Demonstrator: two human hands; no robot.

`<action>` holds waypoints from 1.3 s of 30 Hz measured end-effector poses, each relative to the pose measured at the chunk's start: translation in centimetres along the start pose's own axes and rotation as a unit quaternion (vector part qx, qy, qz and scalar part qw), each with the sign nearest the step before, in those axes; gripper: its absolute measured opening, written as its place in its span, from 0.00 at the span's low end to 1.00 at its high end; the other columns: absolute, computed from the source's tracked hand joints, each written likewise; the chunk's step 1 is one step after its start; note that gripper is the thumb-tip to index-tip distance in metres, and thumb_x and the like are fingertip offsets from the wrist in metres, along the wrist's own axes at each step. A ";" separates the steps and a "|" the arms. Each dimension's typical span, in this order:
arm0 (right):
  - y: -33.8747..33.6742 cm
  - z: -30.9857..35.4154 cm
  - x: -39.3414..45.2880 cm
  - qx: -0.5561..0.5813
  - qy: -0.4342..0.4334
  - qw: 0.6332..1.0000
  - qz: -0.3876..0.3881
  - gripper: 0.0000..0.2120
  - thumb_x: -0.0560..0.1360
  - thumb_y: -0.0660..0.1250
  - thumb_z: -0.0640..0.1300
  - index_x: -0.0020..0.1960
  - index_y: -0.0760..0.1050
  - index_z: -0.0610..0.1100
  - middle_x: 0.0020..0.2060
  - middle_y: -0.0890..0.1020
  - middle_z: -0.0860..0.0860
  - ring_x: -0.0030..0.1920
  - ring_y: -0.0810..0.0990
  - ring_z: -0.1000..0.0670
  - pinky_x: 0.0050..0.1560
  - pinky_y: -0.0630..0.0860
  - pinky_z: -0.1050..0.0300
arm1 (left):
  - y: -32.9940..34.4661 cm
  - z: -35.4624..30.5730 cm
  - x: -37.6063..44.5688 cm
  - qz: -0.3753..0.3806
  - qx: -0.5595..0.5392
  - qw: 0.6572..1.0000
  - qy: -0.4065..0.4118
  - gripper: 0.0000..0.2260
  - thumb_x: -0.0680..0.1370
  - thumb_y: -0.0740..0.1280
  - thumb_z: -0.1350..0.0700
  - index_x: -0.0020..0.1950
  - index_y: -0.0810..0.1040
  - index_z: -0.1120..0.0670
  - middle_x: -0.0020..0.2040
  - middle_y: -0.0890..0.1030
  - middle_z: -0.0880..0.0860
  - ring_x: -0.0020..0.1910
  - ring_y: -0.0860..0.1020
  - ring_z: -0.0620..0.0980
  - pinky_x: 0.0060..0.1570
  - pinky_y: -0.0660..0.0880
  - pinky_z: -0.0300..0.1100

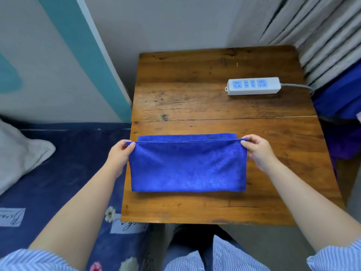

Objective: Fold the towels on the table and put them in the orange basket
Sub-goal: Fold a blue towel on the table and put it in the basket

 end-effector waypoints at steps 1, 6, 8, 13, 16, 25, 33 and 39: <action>0.2 0.0 0.7 0.000 0.000 1.000 -0.005 0.13 0.76 0.58 0.31 0.36 0.70 0.44 0.35 0.74 0.49 0.35 0.73 0.53 0.26 0.73 0.68 | 0.1 0.0 0.7 -0.005 0.000 1.000 0.001 0.09 0.80 0.60 0.59 0.40 0.74 0.52 0.40 0.76 0.51 0.39 0.72 0.48 0.41 0.70 0.43; 1.0 -0.6 3.9 -0.023 0.013 0.999 -0.024 0.14 0.77 0.57 0.32 0.36 0.69 0.45 0.33 0.73 0.49 0.32 0.70 0.52 0.23 0.68 0.68 | 0.8 0.3 3.6 -0.027 0.036 0.999 0.017 0.10 0.80 0.60 0.58 0.39 0.73 0.50 0.39 0.74 0.49 0.36 0.71 0.46 0.35 0.67 0.39; 1.1 -1.1 5.1 -0.052 0.017 0.998 -0.038 0.14 0.77 0.58 0.33 0.36 0.70 0.46 0.32 0.73 0.49 0.31 0.70 0.52 0.22 0.67 0.68 | 1.2 0.5 4.7 -0.034 0.061 0.997 0.023 0.09 0.80 0.60 0.58 0.40 0.73 0.51 0.39 0.74 0.48 0.36 0.71 0.45 0.34 0.68 0.38; 1.2 -2.2 6.8 -0.103 0.002 0.991 -0.088 0.14 0.76 0.59 0.33 0.35 0.70 0.46 0.32 0.74 0.50 0.32 0.71 0.54 0.24 0.68 0.74 | 2.0 1.5 6.9 -0.049 0.110 0.992 0.025 0.04 0.79 0.60 0.57 0.47 0.73 0.56 0.39 0.74 0.47 0.41 0.71 0.49 0.38 0.68 0.39; 1.3 -2.9 7.4 -0.147 -0.009 0.981 -0.123 0.09 0.76 0.59 0.33 0.39 0.71 0.42 0.32 0.73 0.52 0.34 0.70 0.53 0.27 0.66 0.75 | 2.4 2.0 7.5 -0.059 0.142 0.988 0.028 0.05 0.79 0.60 0.57 0.46 0.73 0.55 0.38 0.74 0.47 0.43 0.72 0.49 0.39 0.67 0.40; 2.4 -2.6 7.3 -0.350 -0.046 0.914 -0.199 0.08 0.75 0.60 0.36 0.52 0.74 0.34 0.41 0.76 0.42 0.48 0.75 0.40 0.43 0.63 0.55 | 3.3 2.1 7.8 -0.127 0.270 0.953 0.051 0.10 0.78 0.61 0.55 0.52 0.75 0.60 0.46 0.78 0.56 0.46 0.74 0.56 0.42 0.67 0.42; 9.9 -0.3 2.3 -0.529 -0.286 0.775 -0.195 0.14 0.66 0.65 0.35 0.50 0.78 0.34 0.56 0.79 0.36 0.59 0.76 0.33 0.58 0.68 0.33 | 7.2 -1.4 3.8 -0.111 0.455 0.803 0.368 0.13 0.68 0.68 0.68 0.53 0.78 0.69 0.53 0.79 0.68 0.54 0.77 0.69 0.50 0.75 0.59; 17.9 -4.5 3.4 -0.624 -0.241 0.741 0.057 0.22 0.79 0.54 0.47 0.72 0.61 0.45 0.73 0.61 0.49 0.74 0.56 0.43 0.71 0.48 0.37 | 13.1 2.1 3.8 0.056 0.519 0.807 0.276 0.20 0.80 0.58 0.56 0.71 0.65 0.59 0.74 0.62 0.58 0.74 0.58 0.59 0.71 0.55 0.54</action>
Point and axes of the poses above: each hand's wrist, its own x-axis towards the middle knuckle, its own y-axis out of the palm, z = x × y, the point moved 5 cm from there along x, towards the middle knuckle
